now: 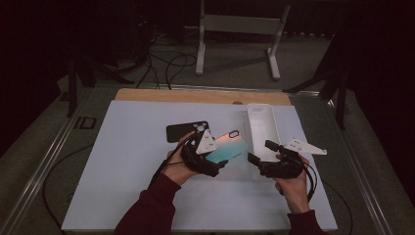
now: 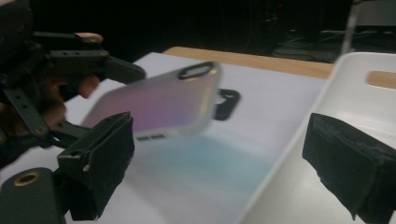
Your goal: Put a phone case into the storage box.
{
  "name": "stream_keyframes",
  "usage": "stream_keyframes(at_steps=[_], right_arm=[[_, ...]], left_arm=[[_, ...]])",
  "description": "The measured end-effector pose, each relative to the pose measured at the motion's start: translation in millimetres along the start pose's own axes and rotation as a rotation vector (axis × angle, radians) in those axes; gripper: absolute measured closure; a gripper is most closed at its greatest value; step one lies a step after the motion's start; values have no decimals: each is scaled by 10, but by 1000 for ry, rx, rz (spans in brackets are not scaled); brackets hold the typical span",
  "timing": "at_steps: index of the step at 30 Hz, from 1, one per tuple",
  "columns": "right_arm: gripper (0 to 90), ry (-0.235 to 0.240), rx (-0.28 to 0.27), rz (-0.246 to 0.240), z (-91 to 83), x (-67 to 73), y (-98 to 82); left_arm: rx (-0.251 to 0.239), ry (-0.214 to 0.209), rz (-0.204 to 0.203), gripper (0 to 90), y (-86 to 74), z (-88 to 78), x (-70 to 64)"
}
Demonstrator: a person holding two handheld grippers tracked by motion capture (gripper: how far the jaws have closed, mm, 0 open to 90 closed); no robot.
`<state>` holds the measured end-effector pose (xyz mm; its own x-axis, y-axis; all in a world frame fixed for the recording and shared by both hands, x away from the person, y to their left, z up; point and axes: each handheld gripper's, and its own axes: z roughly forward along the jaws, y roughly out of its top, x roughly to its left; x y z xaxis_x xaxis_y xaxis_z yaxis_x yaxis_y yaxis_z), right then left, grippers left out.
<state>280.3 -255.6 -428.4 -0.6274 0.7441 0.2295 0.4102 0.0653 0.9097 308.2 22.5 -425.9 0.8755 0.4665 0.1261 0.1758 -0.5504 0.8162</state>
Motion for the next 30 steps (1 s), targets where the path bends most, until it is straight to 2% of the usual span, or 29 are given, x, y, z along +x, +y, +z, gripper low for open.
stream_keyframes(at_steps=[6, 11, 13, 15, 20, 22, 23, 24, 27, 30], right_arm=[[89, 26, -4, 20, 60, 83, 39], [131, 48, 14, 44, 121, 126, 56], [157, 71, 23, 58, 146, 136, 58], [208, 96, 35, 79, 171, 141, 60], [329, 106, 83, 100, 230, 163, 49], [364, 110, 82, 107, 236, 162, 48], [415, 111, 87, 134, 250, 160, 49], [415, 111, 87, 134, 250, 160, 49], [505, 119, 83, 179, 237, 124, 33], [541, 128, 81, 202, 228, 101, 23]], left_arm=[[-29, -19, 23, 168, 78, -12, -89], [-54, -25, 27, 168, 109, -1, -122], [-58, -27, 31, 168, 113, 2, -131], [-60, -28, 30, 168, 115, 5, -139], [-59, -48, 34, 168, 120, 32, -167], [-56, -51, 37, 168, 119, 43, -176], [-51, -49, 39, 168, 119, 56, -188], [-47, -47, 42, 168, 118, 63, -193], [-30, -52, 47, 168, 101, 88, -207], [-23, -51, 51, 168, 95, 105, -214]])
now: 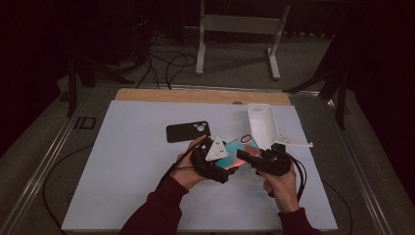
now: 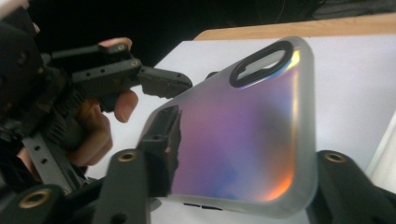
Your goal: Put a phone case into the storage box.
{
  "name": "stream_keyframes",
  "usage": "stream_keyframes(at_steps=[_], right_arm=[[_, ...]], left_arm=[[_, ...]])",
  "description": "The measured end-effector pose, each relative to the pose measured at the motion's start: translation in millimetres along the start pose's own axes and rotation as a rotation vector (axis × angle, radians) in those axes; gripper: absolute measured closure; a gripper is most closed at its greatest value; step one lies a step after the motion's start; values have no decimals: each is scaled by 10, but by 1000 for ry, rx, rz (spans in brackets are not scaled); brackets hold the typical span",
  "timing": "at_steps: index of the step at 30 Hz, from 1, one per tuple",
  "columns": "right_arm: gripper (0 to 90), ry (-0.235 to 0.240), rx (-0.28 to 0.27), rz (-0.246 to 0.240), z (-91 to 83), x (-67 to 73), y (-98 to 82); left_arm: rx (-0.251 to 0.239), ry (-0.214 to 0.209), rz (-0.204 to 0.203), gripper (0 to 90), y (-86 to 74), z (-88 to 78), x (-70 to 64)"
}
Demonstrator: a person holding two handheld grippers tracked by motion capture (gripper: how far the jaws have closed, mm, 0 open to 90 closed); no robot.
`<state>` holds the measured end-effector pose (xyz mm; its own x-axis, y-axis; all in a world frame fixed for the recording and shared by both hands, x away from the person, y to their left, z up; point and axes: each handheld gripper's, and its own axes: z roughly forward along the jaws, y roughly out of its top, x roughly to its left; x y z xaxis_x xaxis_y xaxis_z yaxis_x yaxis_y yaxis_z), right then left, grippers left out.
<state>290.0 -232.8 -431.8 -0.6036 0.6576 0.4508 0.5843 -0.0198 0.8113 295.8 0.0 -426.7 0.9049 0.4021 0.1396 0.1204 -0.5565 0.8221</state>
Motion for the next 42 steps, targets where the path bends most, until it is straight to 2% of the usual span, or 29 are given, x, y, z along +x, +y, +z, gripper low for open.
stream_keyframes(at_steps=[4, 6, 8, 9, 11, 13, 15, 19, 23, 25, 27, 33, 35, 37, 39, 42], right_arm=[[644, 19, 7, 5, -8, 1, 4], [749, 51, -2, 12, -10, 3, -1], [832, 77, -19, 23, -12, 9, 0], [860, 76, -24, 17, -10, 27, -1], [864, 16, -22, -38, -5, 72, 0], [866, 13, -22, -50, -6, 78, -2], [867, -11, -22, -73, -15, 92, 1], [867, -10, -23, -100, -35, 96, 15], [867, -6, -19, -122, -46, 112, 41], [867, 2, -17, -136, -50, 128, 52], [867, 8, -16, -151, -55, 146, 65], [867, 51, -16, -184, -88, 196, 105], [867, 65, -14, -197, -95, 213, 119], [867, 80, -12, -211, -103, 228, 133], [867, 94, -16, -210, -105, 240, 143], [867, 126, -19, -224, -108, 272, 172]], left_arm=[[15, -1, 0, 168, -13, 35, -6], [21, 1, -4, 167, -19, 57, -12], [37, 27, 16, 168, -24, 95, -40], [34, 44, 21, 206, -28, 100, -49], [28, 33, 8, 189, -34, 95, -40], [29, 36, -4, 159, -44, 82, -23], [16, 24, -26, 149, -63, 58, 9], [-10, 3, -77, 121, -101, 13, 73], [-18, -31, -110, 92, -140, -20, 124], [-23, -47, -120, 77, -158, -35, 143], [-35, -87, -126, 57, -173, -52, 156], [-27, -117, -137, 28, -195, -49, 157], [-33, -154, -146, 24, -205, -42, 163], [-36, -173, -150, 17, -208, -32, 163], [-36, -175, -150, 17, -208, -30, 161], [-39, -212, -151, 36, -213, -16, 154]])
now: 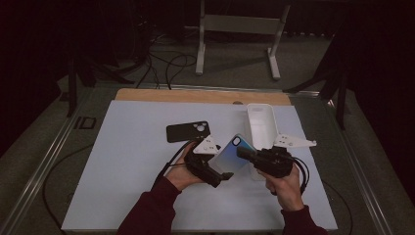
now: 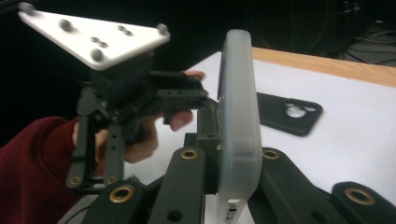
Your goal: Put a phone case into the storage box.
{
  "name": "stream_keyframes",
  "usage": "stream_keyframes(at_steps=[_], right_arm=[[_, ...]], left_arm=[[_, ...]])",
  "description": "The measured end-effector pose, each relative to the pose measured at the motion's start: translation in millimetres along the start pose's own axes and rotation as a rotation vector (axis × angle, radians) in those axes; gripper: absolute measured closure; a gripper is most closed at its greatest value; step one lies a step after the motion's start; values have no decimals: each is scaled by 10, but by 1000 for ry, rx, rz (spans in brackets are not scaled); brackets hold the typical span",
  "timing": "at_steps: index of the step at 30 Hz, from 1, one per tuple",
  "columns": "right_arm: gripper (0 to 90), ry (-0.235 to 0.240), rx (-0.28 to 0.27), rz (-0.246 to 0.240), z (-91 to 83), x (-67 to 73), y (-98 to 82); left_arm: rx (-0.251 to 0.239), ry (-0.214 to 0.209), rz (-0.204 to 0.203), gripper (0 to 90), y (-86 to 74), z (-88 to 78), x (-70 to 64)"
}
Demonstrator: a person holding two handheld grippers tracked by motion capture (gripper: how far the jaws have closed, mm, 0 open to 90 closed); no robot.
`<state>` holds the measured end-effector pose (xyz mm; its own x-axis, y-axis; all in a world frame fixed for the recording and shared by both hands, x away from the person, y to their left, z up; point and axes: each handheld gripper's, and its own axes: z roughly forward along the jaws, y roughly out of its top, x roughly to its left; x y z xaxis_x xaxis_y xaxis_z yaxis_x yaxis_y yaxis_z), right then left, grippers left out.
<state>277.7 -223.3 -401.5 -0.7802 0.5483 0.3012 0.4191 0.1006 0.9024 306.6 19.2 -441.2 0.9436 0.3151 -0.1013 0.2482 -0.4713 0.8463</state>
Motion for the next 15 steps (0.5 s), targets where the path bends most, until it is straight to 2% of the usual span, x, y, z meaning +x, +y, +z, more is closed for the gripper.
stream_keyframes(at_steps=[1, 3, 4, 7, 12, 15], right_arm=[[867, 6, 2, -7, 3, 9, 9], [867, 13, 1, -11, 7, 17, 18], [867, 20, 1, -16, 10, 26, 25], [867, 42, -4, -29, 22, 46, 46], [866, 48, -3, -39, 23, 41, 47], [865, 56, -7, -34, 8, 24, 41]], left_arm=[[2, -13, 1, 49, -1, 3, -4], [8, -14, 6, 79, -1, 8, -9], [11, -37, 10, 79, -4, 12, -16], [12, -49, 23, 153, -10, 21, -31], [8, -50, 22, 244, -30, 6, -26], [13, -29, 48, 347, -54, 7, -50]])
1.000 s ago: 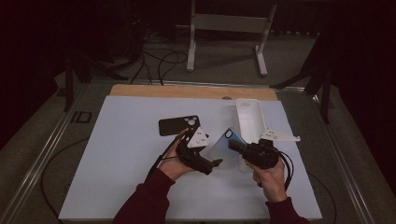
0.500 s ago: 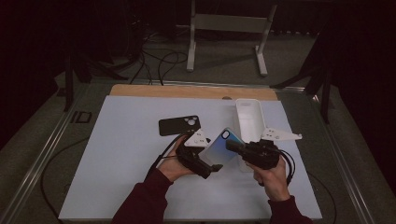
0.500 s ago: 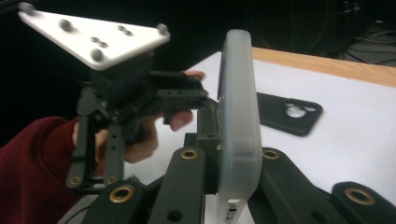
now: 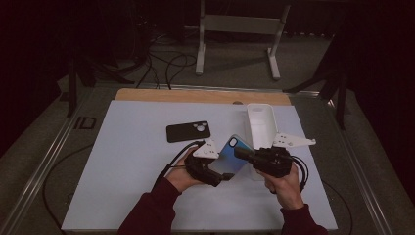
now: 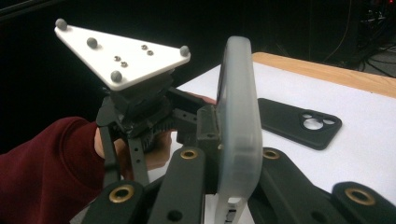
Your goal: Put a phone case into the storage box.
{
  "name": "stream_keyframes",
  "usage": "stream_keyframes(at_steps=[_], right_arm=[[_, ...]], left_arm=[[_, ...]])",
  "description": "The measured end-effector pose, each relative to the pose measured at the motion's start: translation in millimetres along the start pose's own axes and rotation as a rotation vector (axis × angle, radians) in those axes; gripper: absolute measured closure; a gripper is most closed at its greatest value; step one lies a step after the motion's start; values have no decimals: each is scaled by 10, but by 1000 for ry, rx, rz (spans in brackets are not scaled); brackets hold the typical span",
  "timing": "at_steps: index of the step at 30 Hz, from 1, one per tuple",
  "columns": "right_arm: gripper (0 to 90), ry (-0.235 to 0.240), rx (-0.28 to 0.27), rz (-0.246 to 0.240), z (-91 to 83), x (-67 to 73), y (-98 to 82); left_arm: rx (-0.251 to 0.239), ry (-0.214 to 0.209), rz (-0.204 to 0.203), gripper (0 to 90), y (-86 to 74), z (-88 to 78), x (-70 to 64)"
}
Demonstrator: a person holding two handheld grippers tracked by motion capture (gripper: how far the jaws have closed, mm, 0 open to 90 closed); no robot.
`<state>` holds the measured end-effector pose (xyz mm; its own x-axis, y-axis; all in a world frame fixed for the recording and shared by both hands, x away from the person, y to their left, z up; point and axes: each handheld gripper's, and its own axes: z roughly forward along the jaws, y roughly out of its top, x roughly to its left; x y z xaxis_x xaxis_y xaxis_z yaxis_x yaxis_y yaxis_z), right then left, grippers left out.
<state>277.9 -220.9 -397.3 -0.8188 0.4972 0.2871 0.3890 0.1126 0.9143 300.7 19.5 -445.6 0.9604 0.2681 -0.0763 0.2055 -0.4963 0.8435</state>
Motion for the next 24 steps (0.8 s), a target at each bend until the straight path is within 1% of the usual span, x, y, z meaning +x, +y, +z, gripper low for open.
stream_keyframes(at_steps=[1, 4, 8, 10, 13, 15, 19, 22, 24], right_arm=[[864, 3, 2, -7, -6, -1, -3], [860, -3, 9, -28, -24, 2, -9], [854, 13, 13, -32, -45, -18, -20], [818, 13, 16, -41, -56, -20, -21], [758, -13, 30, -68, -65, -7, -18], [727, -24, 34, -82, -67, -1, -17], [675, -38, 26, -88, -68, -6, -15], [651, -24, 15, -81, -72, -20, -12], [639, -6, 12, -81, -75, -25, -6]], left_arm=[[-1, -2, 5, 393, -6, -1, -1], [-8, -7, 22, 463, -30, -9, -5], [-9, -32, 22, 526, -48, -20, 0], [-10, -45, 24, 584, -57, -17, 0], [-7, -55, 35, 644, -72, -6, -14], [-9, -61, 37, 669, -80, -6, -17], [-23, -74, 29, 708, -87, -18, -14], [-35, -86, 20, 735, -98, -28, -8], [-40, -95, 17, 751, -104, -35, -3]])
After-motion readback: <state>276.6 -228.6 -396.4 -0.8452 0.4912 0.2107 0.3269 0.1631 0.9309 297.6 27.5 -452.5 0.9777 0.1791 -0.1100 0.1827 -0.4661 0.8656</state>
